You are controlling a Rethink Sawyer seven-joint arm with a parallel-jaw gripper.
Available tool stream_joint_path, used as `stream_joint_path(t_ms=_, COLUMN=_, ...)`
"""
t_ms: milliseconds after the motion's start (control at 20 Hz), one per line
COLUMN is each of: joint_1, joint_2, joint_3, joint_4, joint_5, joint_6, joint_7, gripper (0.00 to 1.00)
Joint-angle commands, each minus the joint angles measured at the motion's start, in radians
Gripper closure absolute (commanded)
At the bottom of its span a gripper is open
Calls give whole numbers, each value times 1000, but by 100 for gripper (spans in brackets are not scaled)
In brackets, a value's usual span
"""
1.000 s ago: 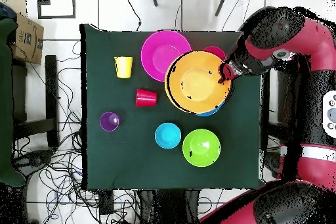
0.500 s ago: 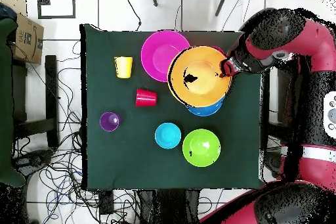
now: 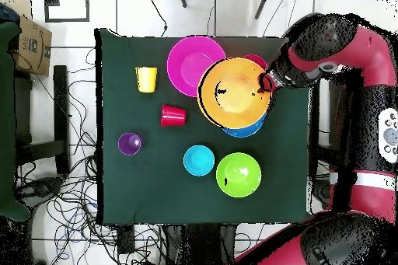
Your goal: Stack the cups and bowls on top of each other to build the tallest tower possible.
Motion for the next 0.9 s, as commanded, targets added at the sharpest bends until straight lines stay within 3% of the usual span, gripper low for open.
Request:
stream_joint_path(t_ms=50, joint_1=28, joint_2=43, joint_3=-33, joint_4=-28, joint_5=-75, joint_6=10, joint_7=-382, gripper=100)
stream_joint_path(t_ms=900, joint_1=81, joint_2=99, joint_3=-49, joint_4=-167, joint_5=-156, joint_6=130, joint_7=-488, gripper=100)
